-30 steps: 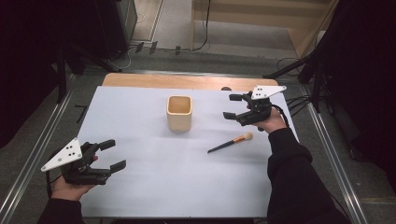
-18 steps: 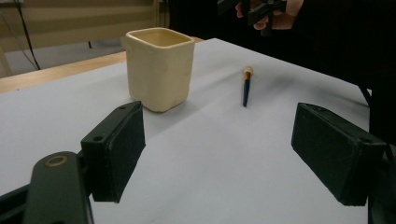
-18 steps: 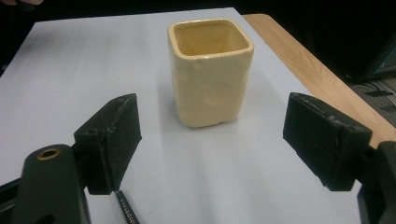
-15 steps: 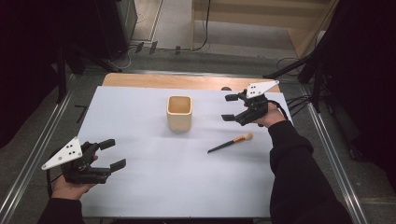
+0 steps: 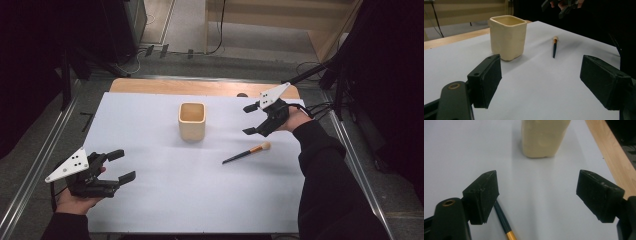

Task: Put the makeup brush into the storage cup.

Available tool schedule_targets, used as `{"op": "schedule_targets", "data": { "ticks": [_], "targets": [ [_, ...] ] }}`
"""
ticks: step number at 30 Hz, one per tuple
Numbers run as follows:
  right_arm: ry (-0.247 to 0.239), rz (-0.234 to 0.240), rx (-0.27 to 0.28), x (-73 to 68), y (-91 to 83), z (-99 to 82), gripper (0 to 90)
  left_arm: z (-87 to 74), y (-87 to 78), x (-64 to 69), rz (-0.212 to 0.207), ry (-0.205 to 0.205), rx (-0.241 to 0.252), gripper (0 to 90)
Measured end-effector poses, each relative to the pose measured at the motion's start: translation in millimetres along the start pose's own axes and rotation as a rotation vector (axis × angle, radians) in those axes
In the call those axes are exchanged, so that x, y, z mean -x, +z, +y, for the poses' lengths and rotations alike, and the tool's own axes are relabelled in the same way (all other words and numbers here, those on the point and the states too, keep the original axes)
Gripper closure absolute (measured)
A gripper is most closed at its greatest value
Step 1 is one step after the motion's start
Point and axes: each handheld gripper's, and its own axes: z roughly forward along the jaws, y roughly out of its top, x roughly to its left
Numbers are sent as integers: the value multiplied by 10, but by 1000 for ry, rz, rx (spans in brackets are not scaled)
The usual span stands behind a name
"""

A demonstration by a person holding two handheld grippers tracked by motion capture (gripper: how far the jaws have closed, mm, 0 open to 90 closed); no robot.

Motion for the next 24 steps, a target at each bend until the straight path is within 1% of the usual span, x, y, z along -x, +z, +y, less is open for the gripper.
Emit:
{"op": "schedule_targets", "data": {
  "ticks": [3, 4, 6, 7, 10, 14, 16, 17, 18, 19, 20, 22, 23, 24],
  "targets": [
    [-15, 17, -51, 3, -15, 50, 187, -4, 20, 5, -3, 6, -16, 180],
    [-28, 18, -81, -2, -15, 75, 185, -5, 22, 5, -2, 7, -18, 181],
    [-54, 28, -115, -15, -11, 115, 186, -5, 20, 4, -1, 5, -18, 180],
    [-62, 34, -123, -18, -4, 128, 189, -4, 13, 4, 0, 6, -17, 181],
    [-107, 43, -204, -43, 21, 168, 204, -3, -4, 4, 3, 6, -8, 181],
    [-109, 42, -236, -57, 48, 193, 203, -5, -5, -1, 5, 4, -8, 181],
    [-128, 42, -277, -71, 86, 202, 199, 0, -14, 6, 2, 9, -4, 181],
    [-143, 47, -310, -80, 112, 205, 197, 1, -17, 9, 0, 7, 1, 180],
    [-170, 34, -345, -95, 142, 213, 193, 0, -19, 8, 1, 7, 2, 181],
    [-170, 34, -345, -95, 142, 213, 193, 0, -19, 8, 1, 7, 2, 181],
    [-186, 41, -401, -118, 188, 233, 197, -6, -20, -1, 4, 3, 1, 181],
    [-203, 58, -431, -135, 228, 243, 202, -5, -18, -6, 7, 1, 1, 180],
    [-202, 68, -446, -146, 248, 247, 207, -4, -21, -5, 7, 3, 2, 181],
    [-220, 75, -455, -152, 273, 250, 210, -4, -22, -4, 7, 2, 1, 181]
  ]
}}
